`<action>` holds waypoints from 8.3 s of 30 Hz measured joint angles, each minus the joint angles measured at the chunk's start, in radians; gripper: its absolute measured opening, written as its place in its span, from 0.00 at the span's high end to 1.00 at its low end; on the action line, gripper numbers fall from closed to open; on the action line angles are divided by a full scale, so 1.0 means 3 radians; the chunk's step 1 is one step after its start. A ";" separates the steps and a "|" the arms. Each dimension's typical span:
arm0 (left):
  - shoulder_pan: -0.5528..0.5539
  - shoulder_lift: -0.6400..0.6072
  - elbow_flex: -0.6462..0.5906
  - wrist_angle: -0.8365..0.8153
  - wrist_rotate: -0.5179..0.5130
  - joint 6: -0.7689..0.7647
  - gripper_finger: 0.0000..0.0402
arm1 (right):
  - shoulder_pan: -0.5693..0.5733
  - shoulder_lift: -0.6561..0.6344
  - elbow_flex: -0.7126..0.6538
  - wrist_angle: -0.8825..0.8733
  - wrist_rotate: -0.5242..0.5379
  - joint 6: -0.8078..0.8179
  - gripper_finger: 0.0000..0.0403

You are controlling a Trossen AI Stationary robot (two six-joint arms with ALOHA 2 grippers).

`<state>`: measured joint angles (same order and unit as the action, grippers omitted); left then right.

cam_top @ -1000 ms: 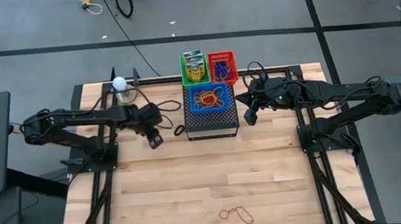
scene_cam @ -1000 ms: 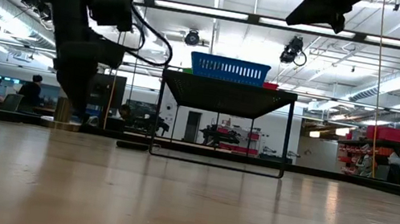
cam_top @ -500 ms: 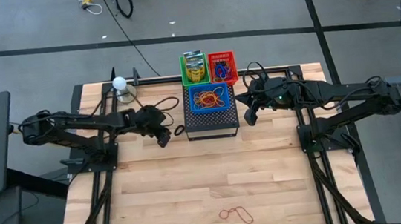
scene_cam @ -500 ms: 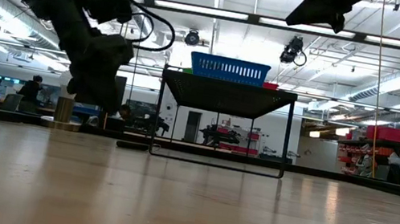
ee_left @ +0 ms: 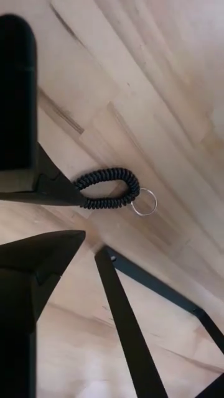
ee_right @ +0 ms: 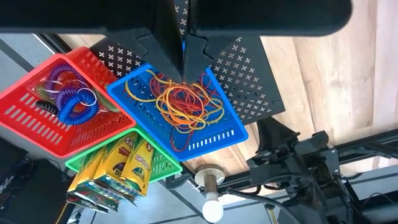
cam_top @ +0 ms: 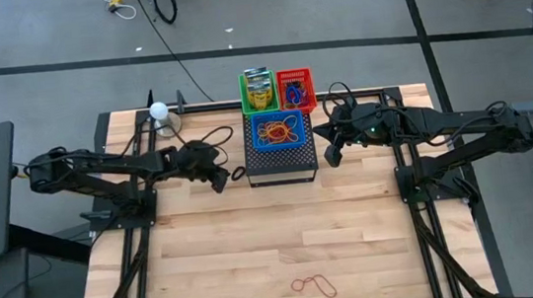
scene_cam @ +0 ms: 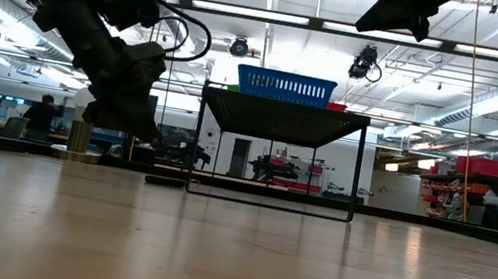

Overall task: Pick & Place Office Desk Supplies
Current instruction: Put the black spring keychain into the red bin on the shelf

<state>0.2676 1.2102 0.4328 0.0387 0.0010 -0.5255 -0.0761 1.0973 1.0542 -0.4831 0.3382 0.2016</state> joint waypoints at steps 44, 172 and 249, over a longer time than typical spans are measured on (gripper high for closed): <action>-0.0382 0.1004 0.0006 0.0748 -0.0969 -0.0204 0.59 | 0.0000 0.0000 0.0000 0.0029 0.0001 -0.0055 0.94; -0.0347 0.0965 0.0640 -0.1053 -0.1316 -0.1175 0.97 | 0.0023 0.0772 0.0001 0.1549 -0.0392 0.0697 0.57; -0.1353 -0.0404 0.0820 0.1297 -0.2089 0.0777 0.75 | -0.0267 0.1497 0.0022 0.3146 -0.1329 0.1807 0.82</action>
<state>-0.1383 1.0890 0.6788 0.4279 -0.6258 -0.2925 -0.1561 1.5464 1.0607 0.4606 -0.0607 0.7439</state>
